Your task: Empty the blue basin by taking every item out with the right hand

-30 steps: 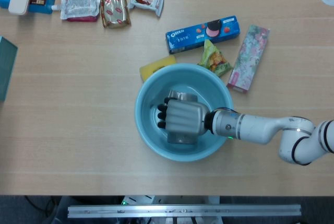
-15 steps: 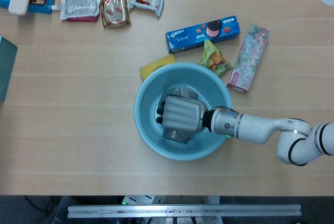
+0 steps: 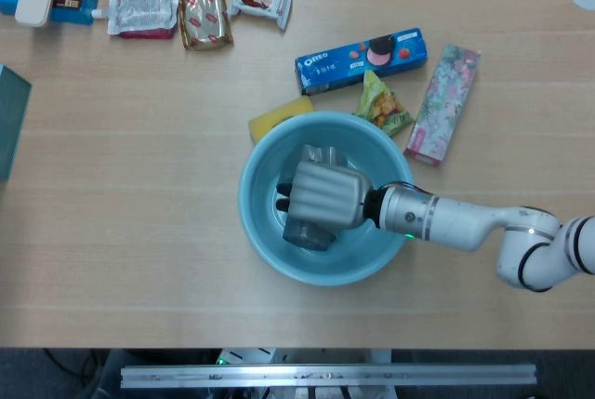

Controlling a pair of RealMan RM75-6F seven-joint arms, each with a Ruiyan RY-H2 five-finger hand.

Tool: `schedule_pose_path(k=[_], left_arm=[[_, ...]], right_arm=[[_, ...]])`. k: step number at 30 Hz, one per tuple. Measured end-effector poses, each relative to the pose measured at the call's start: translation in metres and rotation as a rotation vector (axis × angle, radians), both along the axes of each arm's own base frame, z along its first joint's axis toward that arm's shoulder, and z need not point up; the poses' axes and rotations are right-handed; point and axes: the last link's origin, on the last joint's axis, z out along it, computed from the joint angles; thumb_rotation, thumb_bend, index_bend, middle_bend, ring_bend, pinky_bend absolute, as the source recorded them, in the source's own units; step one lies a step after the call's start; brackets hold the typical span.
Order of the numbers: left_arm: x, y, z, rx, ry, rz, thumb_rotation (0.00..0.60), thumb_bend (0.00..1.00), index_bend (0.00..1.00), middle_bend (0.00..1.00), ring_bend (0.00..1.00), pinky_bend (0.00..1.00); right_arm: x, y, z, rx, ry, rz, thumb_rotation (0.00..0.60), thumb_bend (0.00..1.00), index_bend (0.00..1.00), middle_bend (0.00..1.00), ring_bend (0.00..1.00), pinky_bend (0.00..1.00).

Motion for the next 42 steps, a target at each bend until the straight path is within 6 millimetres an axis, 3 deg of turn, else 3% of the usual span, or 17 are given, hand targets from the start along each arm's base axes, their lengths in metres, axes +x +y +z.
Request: schedule_pose_path(k=[15,19,23,30,42], left_arm=[[0.0,0.0,0.001,0.003,0.001,0.001,0.6,0.36,0.4,0.38,0.32,0.31],[0.002,0.002,0.001,0.002,0.003,-0.008,0.6,0.36,0.4,0.38,0.32,0.31],[0.005,0.004,0.0,-0.004,0.006,-0.022,0.6,0.36,0.4,0.38,0.32,0.31],[0.009,0.007,-0.001,-0.012,0.01,-0.039,0.6,0.36,0.4,0.38,0.32,0.31],[0.013,0.008,-0.007,-0.038,0.007,-0.042,0.6,0.36,0.4,0.38,0.32,0.31]], right_arm=[[0.005,-0.004,0.007,-0.009,-0.056,-0.01,0.6,0.57,0.89,0.72,0.77,0.87],[0.013,-0.008,0.028,-0.031,-0.141,-0.02,0.6,0.57,0.89,0.73,0.77,0.87],[0.02,-0.02,0.061,-0.087,-0.226,-0.03,0.6,0.57,0.89,0.73,0.77,0.87],[0.012,-0.047,0.108,-0.222,-0.235,-0.068,0.6,0.57,0.89,0.73,0.77,0.87],[-0.026,-0.092,0.119,-0.366,-0.098,-0.223,0.6,0.57,0.89,0.73,0.77,0.87]])
